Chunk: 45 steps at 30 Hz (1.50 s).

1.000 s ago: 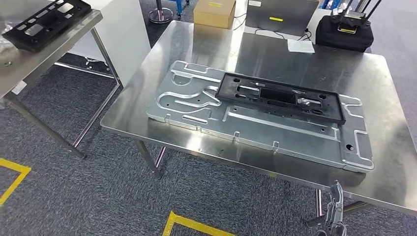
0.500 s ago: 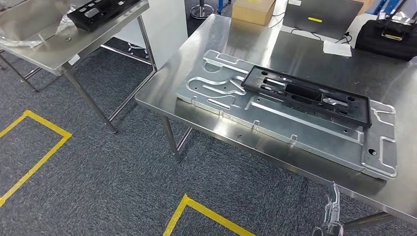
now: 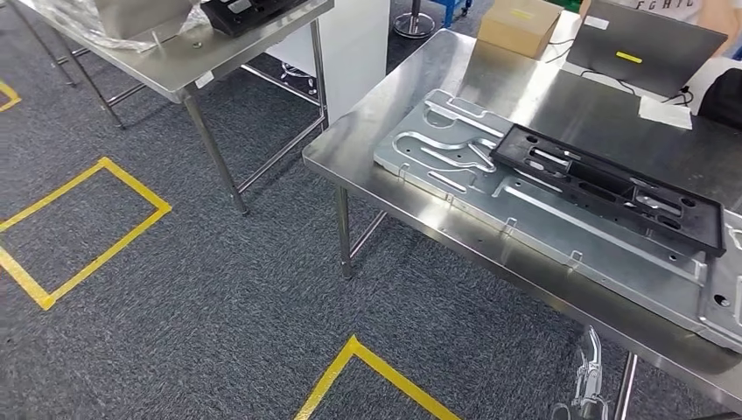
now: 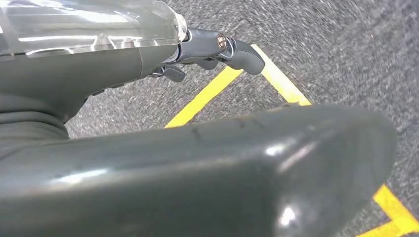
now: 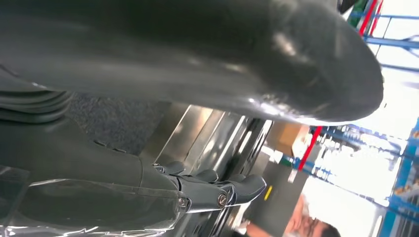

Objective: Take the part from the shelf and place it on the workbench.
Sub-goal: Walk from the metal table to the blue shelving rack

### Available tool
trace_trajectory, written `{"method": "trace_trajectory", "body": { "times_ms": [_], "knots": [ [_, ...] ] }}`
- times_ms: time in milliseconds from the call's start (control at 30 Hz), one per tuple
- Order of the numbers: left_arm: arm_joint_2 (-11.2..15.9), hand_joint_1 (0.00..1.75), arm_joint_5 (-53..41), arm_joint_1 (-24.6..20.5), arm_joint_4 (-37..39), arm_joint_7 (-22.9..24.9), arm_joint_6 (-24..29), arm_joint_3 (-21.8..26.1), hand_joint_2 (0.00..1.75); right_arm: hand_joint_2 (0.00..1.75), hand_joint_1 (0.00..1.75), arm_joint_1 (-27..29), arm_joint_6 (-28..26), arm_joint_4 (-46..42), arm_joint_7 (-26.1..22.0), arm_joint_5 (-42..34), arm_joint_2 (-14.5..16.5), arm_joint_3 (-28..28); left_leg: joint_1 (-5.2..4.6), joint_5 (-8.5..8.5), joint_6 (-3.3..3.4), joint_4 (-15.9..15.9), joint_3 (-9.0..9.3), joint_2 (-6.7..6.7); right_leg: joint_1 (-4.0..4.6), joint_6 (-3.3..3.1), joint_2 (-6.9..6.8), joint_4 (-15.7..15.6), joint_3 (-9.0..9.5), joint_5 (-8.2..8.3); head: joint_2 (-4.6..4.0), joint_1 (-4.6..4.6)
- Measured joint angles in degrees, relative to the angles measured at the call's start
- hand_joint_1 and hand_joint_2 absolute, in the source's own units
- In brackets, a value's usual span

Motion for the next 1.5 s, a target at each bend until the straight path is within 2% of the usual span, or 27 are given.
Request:
{"method": "trace_trajectory", "body": {
  "times_ms": [33,100,167,233,333,400,433,467,533,600,667,733,767,800,867,900,933,1000,1033,1067,1133,1200,1267,1333,1400,1433,1500],
  "knots": [
    [0.0,0.00,0.0,-0.1,0.0,0.0,0.0,0.0,0.00,0.00,0.00,0.0,0.1,0.1,0.1,0.2,0.0,-0.1,-0.05,0.00,-0.12,0.3,-0.20,-0.62,0.08,-0.36,1.11,-3.6,1.84,1.28,0.00,-0.02],
    [-0.1,0.00,-0.2,-0.3,0.0,0.0,0.0,0.0,0.00,0.00,0.00,-0.1,0.0,0.4,0.6,0.9,0.0,-0.3,0.08,0.21,-0.69,0.7,-0.96,-1.71,0.25,-0.81,2.47,-7.1,3.31,1.79,0.00,-0.03],
    [-0.1,0.00,-0.5,-0.2,0.0,0.0,0.0,0.0,0.00,0.00,0.00,-0.7,-0.8,1.6,1.5,2.5,0.0,-1.0,0.24,0.48,-1.47,0.7,-1.54,-2.57,0.20,-1.08,1.62,-7.9,3.34,1.90,0.00,-0.03],
    [0.0,0.00,-0.8,-0.1,0.0,0.0,-0.1,0.0,0.00,0.00,0.00,-2.4,-2.0,5.0,2.5,4.4,0.1,-2.9,0.20,-0.46,-2.11,2.1,-2.35,-1.43,-0.08,-1.57,0.39,-8.8,3.66,2.34,0.00,-0.21],
    [0.0,0.00,-1.0,-0.4,0.0,0.0,0.0,0.0,0.00,0.00,0.00,-5.8,-2.6,13.6,1.9,5.2,0.1,-8.5,0.48,-5.32,-2.91,11.5,-7.00,1.37,-0.15,-1.99,-1.96,-9.3,3.78,2.52,0.00,-0.62],
    [0.0,0.00,-1.2,-0.3,0.0,0.0,0.1,0.0,0.00,0.00,0.00,-8.7,-3.0,21.0,0.9,6.3,0.1,-13.4,0.96,-6.55,-3.42,16.4,-9.43,1.93,-0.14,-1.97,-3.48,-9.2,3.63,2.48,0.00,-0.62],
    [0.0,0.00,-1.3,-0.2,0.0,0.0,0.1,0.0,0.00,0.00,0.00,-10.3,-3.4,25.0,0.2,7.7,0.1,-16.1,1.19,-5.57,-3.63,15.7,-9.10,2.18,-0.19,-1.89,-4.14,-9.1,3.58,2.43,-0.01,-0.61],
    [0.0,0.00,-1.3,-0.1,0.0,0.0,0.2,0.0,0.00,0.00,0.00,-12.0,-4.0,29.1,-0.6,9.4,0.1,-18.9,1.40,-3.74,-3.79,13.0,-7.66,2.59,-0.29,-1.74,-4.75,-8.9,3.59,2.34,-0.01,-0.62],
    [0.0,0.00,-1.5,-0.2,0.0,0.1,0.3,0.0,0.00,0.00,0.00,-15.3,-4.9,36.8,-2.1,13.2,0.1,-24.6,1.45,-0.48,-3.82,5.3,-3.73,4.32,-0.37,-1.13,-5.77,-8.4,3.60,2.02,-0.01,-0.63],
    [0.0,0.00,-1.7,-0.3,0.0,0.1,0.3,0.0,0.00,0.00,0.00,-18.6,-5.5,44.1,-2.9,16.8,0.1,-30.5,1.10,0.41,-3.12,1.5,-2.11,5.22,-0.26,-0.29,-6.49,-8.0,3.59,1.84,0.00,-0.54],
    [0.1,0.00,-1.8,-0.2,0.0,0.1,0.4,0.0,0.00,0.00,0.00,-21.7,-6.7,50.8,-3.4,20.3,0.1,-35.9,0.81,0.49,-2.11,1.4,-2.47,4.42,-0.25,0.52,-7.09,-8.1,3.70,1.94,0.00,-0.43],
    [0.1,0.00,-1.9,-0.1,0.0,0.1,0.4,0.0,0.00,0.00,0.00,-24.0,-8.2,56.3,-3.6,23.8,-0.1,-40.1,0.89,0.97,-1.23,1.0,-2.49,3.60,-0.53,1.23,-5.69,-7.2,3.48,0.97,0.00,-0.42],
    [0.1,0.00,-2.0,-0.2,0.0,0.1,0.4,0.0,0.00,0.00,0.00,-24.9,-9.0,58.8,-3.5,25.5,-0.2,-41.9,0.99,1.26,-0.80,0.8,-2.52,3.20,-0.63,1.42,-4.37,-5.4,2.71,-0.47,0.00,-0.39],
    [0.1,0.00,-2.1,-0.2,0.0,0.1,0.4,0.0,0.00,0.00,0.00,-25.7,-9.7,61.2,-3.4,27.2,-0.4,-43.7,0.97,1.49,-0.47,0.7,-2.62,2.78,-0.66,1.49,-2.90,-2.3,1.33,-2.48,0.00,-0.37],
    [0.1,0.00,-2.4,-0.4,0.0,0.1,0.3,0.0,0.00,0.00,0.00,-27.1,-10.8,65.9,-2.9,29.7,-0.8,-46.9,0.70,1.76,-0.04,0.8,-3.06,1.70,-0.51,1.34,-1.68,5.4,-2.30,-6.13,0.00,-0.34],
    [0.1,0.00,-2.5,-0.4,0.0,0.1,0.3,0.0,0.00,0.00,0.00,-27.7,-11.1,68.1,-2.5,30.6,-1.0,-48.3,0.53,1.83,0.05,0.8,-3.18,1.03,-0.43,1.22,-1.55,7.9,-3.50,-6.64,0.00,-0.34],
    [0.1,0.00,-2.7,-0.4,0.0,0.1,0.3,0.0,0.00,0.00,0.00,-28.2,-11.3,70.0,-1.9,31.4,-1.2,-49.5,0.38,1.88,0.08,0.9,-3.22,0.31,-0.37,1.03,-1.46,8.2,-3.70,-5.93,0.00,-0.34],
    [0.1,0.00,-2.9,-0.4,0.0,0.1,0.2,0.0,0.00,0.00,0.00,-29.2,-11.8,73.6,-0.5,33.0,-1.8,-51.3,0.18,1.90,0.06,1.0,-3.18,-1.20,-0.22,0.35,-0.46,2.3,-1.05,-1.74,0.00,-0.34],
    [0.1,0.00,-3.0,-0.4,0.0,0.1,0.2,0.0,0.00,0.00,0.00,-29.7,-12.0,75.1,0.3,33.6,-2.3,-52.1,0.06,1.89,-0.02,1.1,-3.24,-1.86,-0.16,-0.09,0.90,-1.6,0.71,0.04,0.00,-0.38],
    [0.1,0.00,-3.1,-0.6,0.0,0.1,0.2,-0.1,0.00,0.00,0.00,-30.1,-12.2,76.7,1.2,34.2,-2.6,-52.8,0.03,1.91,-0.20,1.3,-3.40,-2.56,-0.13,-0.37,2.07,-4.9,2.09,1.22,0.00,-0.39],
    [0.1,0.00,-3.2,-0.7,0.0,0.1,0.1,-0.1,0.00,0.00,0.00,-30.8,-12.5,79.6,3.2,35.2,-3.3,-54.2,0.21,2.08,-0.82,1.4,-3.92,-3.71,0.04,-0.61,3.18,-7.4,2.98,1.49,0.00,-0.42],
    [0.2,0.00,-3.4,-0.6,0.0,0.1,0.1,-0.2,0.00,0.00,0.00,-31.7,-12.4,82.0,5.4,35.9,-3.8,-55.3,0.47,2.23,-1.55,1.5,-4.35,-4.22,0.06,-0.89,1.86,-8.1,3.21,1.81,0.00,-0.41],
    [0.3,0.00,-3.5,-0.5,0.0,0.2,0.1,-0.2,0.00,0.00,0.00,-32.2,-12.1,84.2,7.8,36.3,-4.3,-56.2,0.38,0.78,-2.14,3.6,-5.38,-1.69,-0.17,-1.51,0.32,-8.8,3.65,2.13,0.00,-0.56],
    [0.4,0.00,-3.7,-0.6,0.0,0.3,0.2,-0.3,0.00,0.00,0.00,-32.3,-11.0,86.1,10.4,36.6,-4.8,-57.1,0.54,-2.75,-2.66,9.9,-8.35,1.25,-0.15,-1.92,-1.35,-9.1,3.91,2.11,0.00,-0.73],
    [0.4,0.00,-3.8,-0.7,0.0,0.4,0.1,-0.4,0.00,0.00,0.00,-32.5,-9.6,87.9,13.4,36.8,-5.4,-58.0,1.07,-5.23,-3.23,16.6,-11.54,1.87,-0.07,-1.99,-3.13,-9.1,3.97,1.93,-0.01,-0.78],
    [0.5,0.00,-3.8,-0.7,0.0,0.4,0.1,-0.4,0.00,0.00,0.00,-32.7,-8.8,88.7,15.0,36.9,-5.7,-58.4,1.34,-5.00,-3.50,17.5,-11.91,2.05,-0.08,-1.90,-3.92,-9.0,4.01,1.82,-0.01,-0.77],
    [0.6,0.00,-3.9,-0.6,0.0,0.5,0.0,-0.4,0.00,0.00,0.00,-33.1,-7.2,90.0,17.9,37.0,-6.1,-59.2,1.76,-1.77,-3.88,12.5,-9.18,2.94,-0.24,-1.48,-5.24,-8.7,4.21,1.47,-0.01,-0.77]
  ]
}}
